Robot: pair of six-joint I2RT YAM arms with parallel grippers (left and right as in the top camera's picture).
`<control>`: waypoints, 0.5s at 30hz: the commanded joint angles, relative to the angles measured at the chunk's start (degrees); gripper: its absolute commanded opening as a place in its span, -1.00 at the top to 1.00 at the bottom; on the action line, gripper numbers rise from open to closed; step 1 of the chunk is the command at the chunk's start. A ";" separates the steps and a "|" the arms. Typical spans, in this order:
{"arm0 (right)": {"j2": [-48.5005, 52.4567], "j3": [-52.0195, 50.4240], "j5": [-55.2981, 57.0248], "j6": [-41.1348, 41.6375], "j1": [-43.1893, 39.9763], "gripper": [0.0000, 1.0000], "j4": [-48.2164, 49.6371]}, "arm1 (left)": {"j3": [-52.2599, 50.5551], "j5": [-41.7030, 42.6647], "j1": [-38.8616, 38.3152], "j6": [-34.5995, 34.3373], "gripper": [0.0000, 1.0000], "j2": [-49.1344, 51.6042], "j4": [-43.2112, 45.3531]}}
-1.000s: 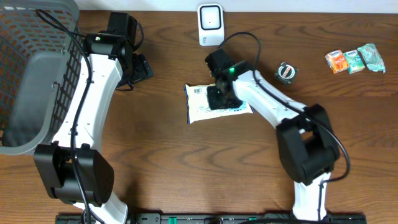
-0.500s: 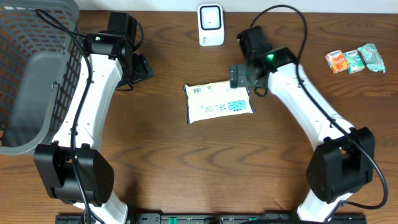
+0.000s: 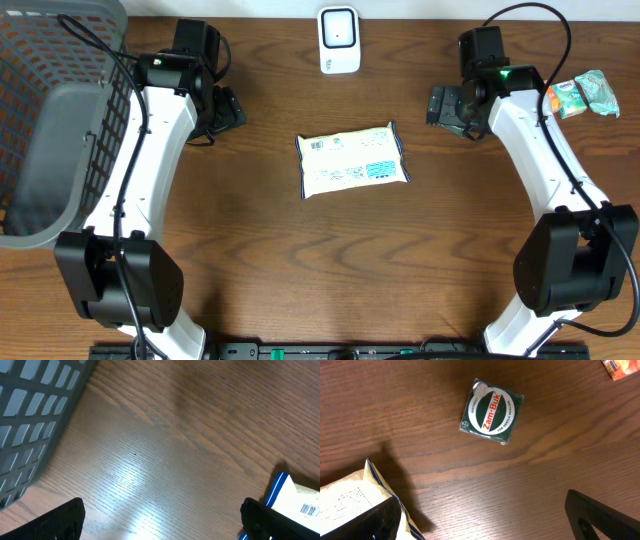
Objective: Scan the item barcode
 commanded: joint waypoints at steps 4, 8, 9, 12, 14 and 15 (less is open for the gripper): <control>0.26 0.11 -2.49 -0.39 0.17 -0.99 -0.20 | 0.20 -0.72 0.20 0.98 -0.96 -0.28 -0.20; 0.26 0.11 -6.84 -0.39 0.17 -0.98 -0.20 | 0.20 -0.72 0.20 0.98 -0.95 -0.28 -0.20; 0.26 0.11 -7.41 -0.39 0.17 -0.99 -0.20 | 0.20 -0.72 0.20 0.98 -0.96 -0.28 -0.20; 0.26 0.11 -10.58 -0.39 0.17 -0.98 -0.20 | 0.20 -0.72 0.20 0.98 -0.96 -0.28 -0.20; 0.26 0.11 -12.96 -0.42 0.17 -0.99 -0.13 | 0.20 -0.72 0.20 0.98 -0.96 -0.28 -0.20; 0.26 0.11 -14.60 -0.42 0.17 -0.99 0.24 | 0.20 -0.72 0.20 0.98 -0.96 -0.28 -0.20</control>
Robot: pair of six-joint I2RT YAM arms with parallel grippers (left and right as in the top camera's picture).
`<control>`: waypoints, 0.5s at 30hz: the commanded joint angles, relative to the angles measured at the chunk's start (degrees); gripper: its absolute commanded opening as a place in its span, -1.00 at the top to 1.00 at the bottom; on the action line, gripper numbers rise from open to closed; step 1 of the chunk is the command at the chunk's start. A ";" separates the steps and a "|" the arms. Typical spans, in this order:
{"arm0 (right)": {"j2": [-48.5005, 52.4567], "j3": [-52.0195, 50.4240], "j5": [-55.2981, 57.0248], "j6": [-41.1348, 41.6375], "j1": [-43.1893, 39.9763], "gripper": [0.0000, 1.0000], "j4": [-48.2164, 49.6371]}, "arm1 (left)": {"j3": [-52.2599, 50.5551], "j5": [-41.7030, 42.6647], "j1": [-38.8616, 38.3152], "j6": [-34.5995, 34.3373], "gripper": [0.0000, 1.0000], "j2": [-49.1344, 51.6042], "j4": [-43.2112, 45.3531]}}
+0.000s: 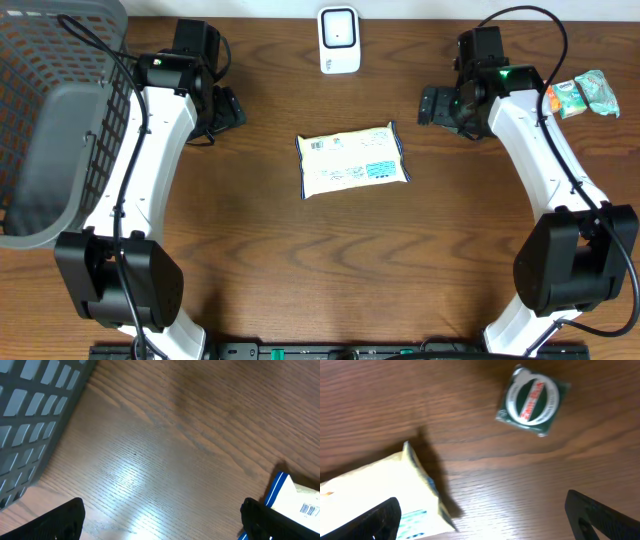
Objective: Scan the item barcode
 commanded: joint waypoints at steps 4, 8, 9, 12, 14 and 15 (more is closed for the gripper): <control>0.26 0.11 -5.57 -0.42 0.11 -0.99 0.90 | 0.20 -0.72 0.20 0.98 -0.96 -0.28 -0.20; 0.28 -0.22 -5.57 -0.42 0.42 -0.98 0.90 | 0.20 -0.72 0.20 0.98 -0.96 -0.28 -0.20; 0.28 -0.42 -5.55 -0.42 0.81 -0.99 0.90 | 0.20 -0.72 0.20 0.98 -0.96 -0.28 -0.20; 0.50 -0.85 -5.53 -0.44 1.40 -0.99 1.16 | 0.20 -0.72 0.20 0.98 -0.95 -0.28 -0.20; 0.50 -1.20 -5.38 -0.44 1.57 -0.99 1.60 | 0.20 -0.72 0.20 0.98 -0.96 -0.28 -0.20; 0.50 -1.22 -5.11 -0.55 1.55 -0.98 1.75 | 0.20 -0.72 0.20 0.98 -0.96 -0.28 -0.20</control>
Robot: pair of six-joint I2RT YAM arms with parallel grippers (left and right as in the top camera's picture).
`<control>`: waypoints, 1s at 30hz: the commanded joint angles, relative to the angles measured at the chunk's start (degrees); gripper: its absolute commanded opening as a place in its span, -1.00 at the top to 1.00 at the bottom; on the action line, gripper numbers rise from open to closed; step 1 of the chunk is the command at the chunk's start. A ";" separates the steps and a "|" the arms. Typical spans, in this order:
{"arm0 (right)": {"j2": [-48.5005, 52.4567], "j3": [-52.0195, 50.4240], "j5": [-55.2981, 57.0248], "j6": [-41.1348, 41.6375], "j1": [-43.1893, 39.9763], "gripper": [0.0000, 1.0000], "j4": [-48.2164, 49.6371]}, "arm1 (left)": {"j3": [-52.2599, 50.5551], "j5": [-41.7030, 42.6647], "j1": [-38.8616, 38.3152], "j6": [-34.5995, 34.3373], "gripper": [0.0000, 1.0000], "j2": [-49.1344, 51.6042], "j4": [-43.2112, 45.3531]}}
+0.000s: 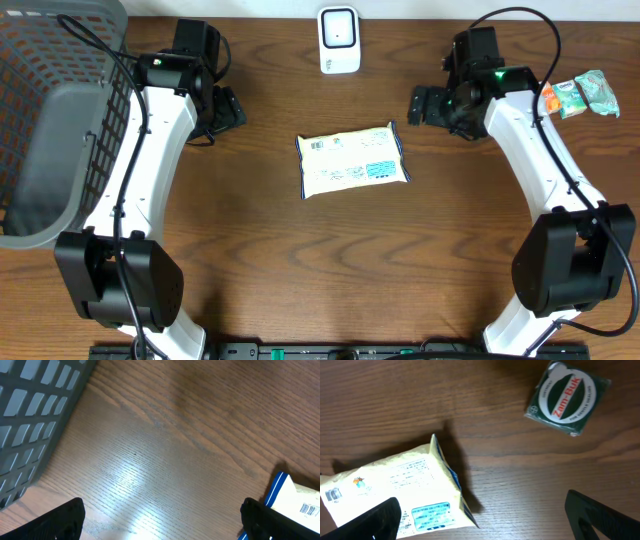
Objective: Scan the item barcode
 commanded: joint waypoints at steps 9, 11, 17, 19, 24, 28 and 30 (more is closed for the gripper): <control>0.50 -0.74 4.07 -2.21 0.50 -0.99 2.47 | 0.20 -0.72 0.20 0.98 -0.95 -0.28 -0.20; 0.50 -0.74 4.55 -4.94 0.46 -0.99 3.87 | 0.20 -0.72 0.20 0.98 -0.96 -0.28 -0.20; 0.50 -0.74 6.62 -13.33 0.46 -0.99 6.49 | 0.20 -0.72 0.20 0.98 -0.95 -0.28 -0.20; 0.50 -0.74 5.95 -13.29 0.46 -0.99 6.12 | 0.20 -0.72 0.20 0.98 -0.96 -0.28 -0.20; 0.50 -1.70 4.87 -13.33 0.46 -0.99 5.60 | 0.20 -0.72 0.20 0.98 -0.96 -0.28 -0.20; 0.98 -3.32 4.83 -13.35 0.46 -0.99 5.73 | 0.20 -0.72 0.20 0.98 -0.95 -0.28 -0.20; 1.66 -4.02 4.17 -13.38 0.46 -0.99 5.81 | 0.20 -0.72 0.20 0.98 -0.96 -0.28 -0.20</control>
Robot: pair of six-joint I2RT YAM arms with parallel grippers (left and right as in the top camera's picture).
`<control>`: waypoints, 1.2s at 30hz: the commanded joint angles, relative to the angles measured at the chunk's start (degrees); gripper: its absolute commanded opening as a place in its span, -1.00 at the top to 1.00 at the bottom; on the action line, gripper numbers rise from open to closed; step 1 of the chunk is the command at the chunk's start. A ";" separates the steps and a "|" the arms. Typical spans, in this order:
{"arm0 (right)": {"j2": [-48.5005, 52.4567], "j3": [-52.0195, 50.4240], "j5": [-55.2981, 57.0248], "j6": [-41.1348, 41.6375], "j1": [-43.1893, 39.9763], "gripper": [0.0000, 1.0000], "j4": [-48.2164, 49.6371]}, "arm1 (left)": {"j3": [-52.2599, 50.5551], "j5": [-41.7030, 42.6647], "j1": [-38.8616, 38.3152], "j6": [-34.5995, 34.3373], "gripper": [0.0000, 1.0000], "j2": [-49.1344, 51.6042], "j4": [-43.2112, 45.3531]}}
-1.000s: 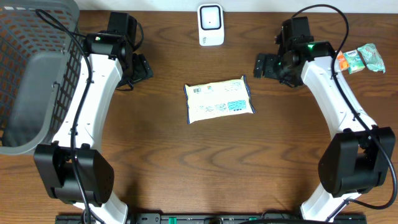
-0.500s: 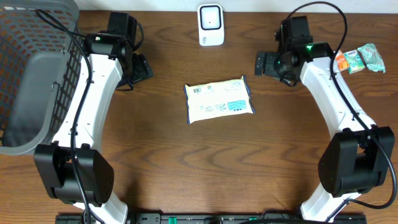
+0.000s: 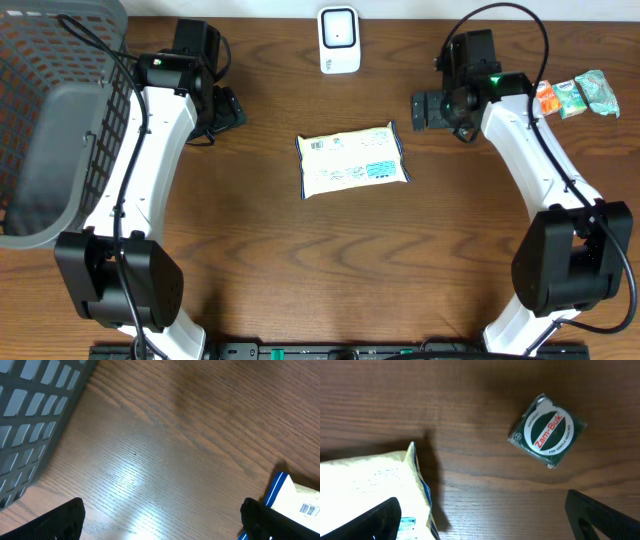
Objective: Scan the item barcode
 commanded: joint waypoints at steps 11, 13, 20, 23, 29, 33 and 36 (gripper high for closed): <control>2.47 -3.17 -15.52 -4.74 1.29 -0.99 1.49 | 0.20 -0.72 0.20 0.98 -0.95 -0.28 -0.20; 2.47 -3.19 -15.96 -4.76 1.57 -0.99 1.49 | 0.20 -0.72 0.20 0.98 -0.95 -0.28 -0.20; 2.93 -3.19 -15.78 -4.72 1.60 -0.99 1.38 | 0.20 -0.72 0.20 0.98 -0.96 -0.28 -0.20; 2.99 -3.19 -16.94 -3.61 1.66 -0.99 -0.31 | 0.20 -0.72 0.20 0.98 -0.96 -0.28 -0.20; 3.04 -3.19 -20.79 -3.61 3.34 -0.98 -1.53 | 0.20 -0.72 0.20 0.98 -0.96 -0.28 -0.20; 3.04 -3.19 -25.97 -3.63 6.10 -0.98 -2.78 | 0.20 -0.72 0.20 0.98 -0.96 -0.28 -0.20; 3.04 -3.19 -26.25 0.15 7.48 -0.99 -4.48 | 0.20 -0.72 0.20 0.98 -0.96 -0.28 -0.20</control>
